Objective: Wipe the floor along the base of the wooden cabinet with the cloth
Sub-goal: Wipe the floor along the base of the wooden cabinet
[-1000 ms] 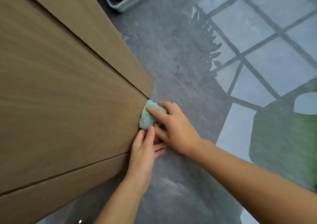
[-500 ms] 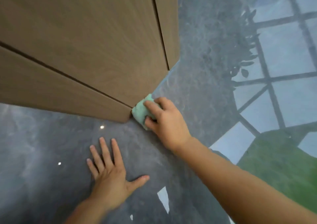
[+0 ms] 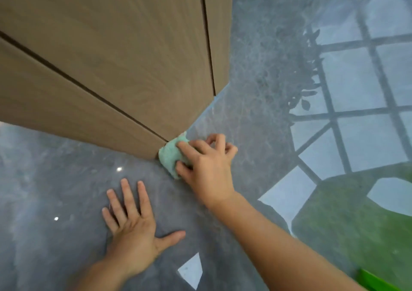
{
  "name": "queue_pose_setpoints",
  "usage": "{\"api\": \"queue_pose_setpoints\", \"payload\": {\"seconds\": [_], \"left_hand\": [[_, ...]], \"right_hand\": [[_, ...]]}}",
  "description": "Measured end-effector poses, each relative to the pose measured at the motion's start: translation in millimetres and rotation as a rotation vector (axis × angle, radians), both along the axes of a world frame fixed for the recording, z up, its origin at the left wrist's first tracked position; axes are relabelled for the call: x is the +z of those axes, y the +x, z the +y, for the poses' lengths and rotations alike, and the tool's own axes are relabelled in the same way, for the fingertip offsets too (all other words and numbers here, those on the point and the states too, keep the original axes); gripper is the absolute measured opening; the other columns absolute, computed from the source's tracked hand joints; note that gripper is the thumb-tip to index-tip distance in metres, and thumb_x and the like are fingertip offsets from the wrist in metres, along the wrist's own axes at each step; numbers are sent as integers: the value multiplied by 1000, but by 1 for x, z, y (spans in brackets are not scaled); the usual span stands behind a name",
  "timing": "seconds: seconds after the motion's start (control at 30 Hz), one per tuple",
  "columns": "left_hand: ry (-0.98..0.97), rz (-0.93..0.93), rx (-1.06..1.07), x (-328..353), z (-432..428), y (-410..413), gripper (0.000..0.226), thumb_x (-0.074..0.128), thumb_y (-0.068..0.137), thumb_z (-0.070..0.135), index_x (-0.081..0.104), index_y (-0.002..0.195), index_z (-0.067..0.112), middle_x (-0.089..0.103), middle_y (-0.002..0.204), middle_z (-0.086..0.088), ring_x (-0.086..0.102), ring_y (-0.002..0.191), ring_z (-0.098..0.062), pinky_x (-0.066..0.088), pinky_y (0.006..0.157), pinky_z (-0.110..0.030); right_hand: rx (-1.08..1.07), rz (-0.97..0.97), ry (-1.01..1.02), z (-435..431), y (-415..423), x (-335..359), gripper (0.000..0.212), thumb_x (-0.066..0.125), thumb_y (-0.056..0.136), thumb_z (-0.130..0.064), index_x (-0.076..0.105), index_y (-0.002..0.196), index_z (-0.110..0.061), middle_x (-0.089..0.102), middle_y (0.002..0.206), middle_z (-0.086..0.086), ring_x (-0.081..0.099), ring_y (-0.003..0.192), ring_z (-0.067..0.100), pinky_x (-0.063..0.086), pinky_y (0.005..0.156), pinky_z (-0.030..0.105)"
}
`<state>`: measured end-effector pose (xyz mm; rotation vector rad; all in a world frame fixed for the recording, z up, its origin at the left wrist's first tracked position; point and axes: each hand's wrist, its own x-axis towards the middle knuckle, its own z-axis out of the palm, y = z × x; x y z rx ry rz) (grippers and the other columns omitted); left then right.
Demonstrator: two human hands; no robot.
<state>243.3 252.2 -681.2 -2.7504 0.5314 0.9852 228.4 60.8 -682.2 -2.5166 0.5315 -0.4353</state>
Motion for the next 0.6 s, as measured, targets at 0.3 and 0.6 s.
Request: {"api": "queue_pose_setpoints", "payload": {"seconds": [0.3, 0.6], "left_hand": [[-3, 71, 43, -1, 4, 1, 150, -2, 24, 107, -49, 134, 17, -64, 136, -13, -43, 139, -48, -14, 116, -66], [-35, 143, 35, 10, 1, 5, 145, -1, 23, 107, -62, 121, 18, -68, 131, -15, -56, 128, -48, -18, 113, -67]], "right_hand": [[-324, 125, -71, -72, 21, -2, 31, 55, 85, -34, 62, 114, -28, 67, 107, -2, 43, 105, 32, 23, 82, 40], [60, 112, -119, -28, -6, 10, 63, 56, 85, -42, 44, 143, -24, 37, 150, 22, 32, 134, 43, 29, 109, 52]]}}
